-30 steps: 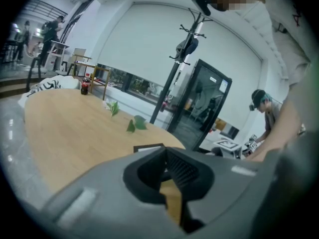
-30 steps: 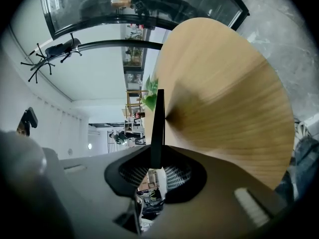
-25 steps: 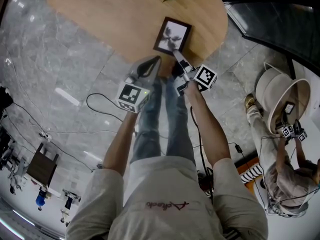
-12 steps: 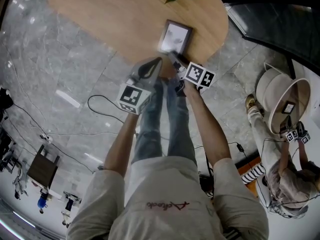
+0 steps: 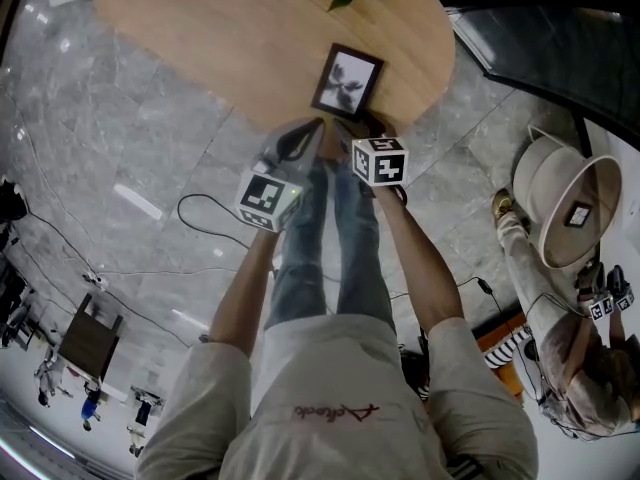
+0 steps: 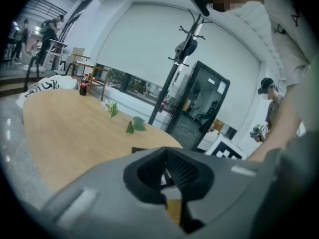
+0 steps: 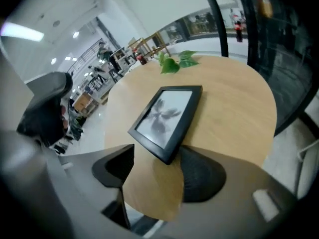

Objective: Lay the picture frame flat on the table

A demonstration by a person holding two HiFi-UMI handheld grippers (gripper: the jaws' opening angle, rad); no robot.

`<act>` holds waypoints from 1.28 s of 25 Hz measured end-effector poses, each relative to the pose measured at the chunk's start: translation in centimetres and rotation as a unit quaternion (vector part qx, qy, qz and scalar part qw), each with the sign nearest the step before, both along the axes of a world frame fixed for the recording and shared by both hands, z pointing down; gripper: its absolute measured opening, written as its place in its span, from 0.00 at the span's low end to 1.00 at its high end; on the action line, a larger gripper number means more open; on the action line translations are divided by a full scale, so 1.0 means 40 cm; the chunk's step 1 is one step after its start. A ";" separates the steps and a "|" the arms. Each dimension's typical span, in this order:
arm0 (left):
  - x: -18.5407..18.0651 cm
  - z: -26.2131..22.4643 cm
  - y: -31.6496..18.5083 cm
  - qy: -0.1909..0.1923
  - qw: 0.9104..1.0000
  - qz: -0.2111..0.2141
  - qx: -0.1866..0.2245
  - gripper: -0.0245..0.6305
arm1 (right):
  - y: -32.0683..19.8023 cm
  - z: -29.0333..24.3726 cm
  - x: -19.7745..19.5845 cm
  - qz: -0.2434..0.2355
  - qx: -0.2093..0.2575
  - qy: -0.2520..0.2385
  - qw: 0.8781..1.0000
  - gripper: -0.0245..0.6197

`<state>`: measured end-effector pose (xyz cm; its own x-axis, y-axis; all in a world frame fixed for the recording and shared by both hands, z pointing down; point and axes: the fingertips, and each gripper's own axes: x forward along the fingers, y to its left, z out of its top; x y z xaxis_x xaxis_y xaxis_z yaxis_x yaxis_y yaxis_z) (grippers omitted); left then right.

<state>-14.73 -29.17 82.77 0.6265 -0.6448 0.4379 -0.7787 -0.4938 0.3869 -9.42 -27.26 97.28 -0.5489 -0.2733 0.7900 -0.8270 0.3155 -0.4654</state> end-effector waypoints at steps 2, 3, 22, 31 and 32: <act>0.002 0.003 0.000 -0.002 1.000 0.001 -0.002 0.04 | 0.003 0.005 0.010 -0.042 0.029 0.048 0.998 0.50; 0.002 0.006 0.001 -0.003 1.000 0.001 -0.004 0.04 | 0.004 0.004 0.012 -0.058 0.042 0.062 0.995 0.49; 0.040 -0.187 -0.032 -0.013 0.999 0.019 0.038 0.04 | -0.079 -0.297 0.070 -0.058 0.169 0.093 0.979 0.05; 0.061 -0.351 -0.045 -0.015 0.998 0.016 0.061 0.04 | -0.113 -0.544 0.099 -0.010 0.227 0.072 0.971 0.04; 0.065 -0.370 -0.046 -0.016 0.998 0.016 0.064 0.04 | -0.118 -0.574 0.104 -0.001 0.234 0.069 0.970 0.04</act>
<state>-12.14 -31.00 67.97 0.6346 -0.6765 0.3737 -0.7728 -0.5620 0.2949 -5.26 -31.99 74.33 -0.4478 -0.6190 0.6452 -0.8704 0.4671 -0.1560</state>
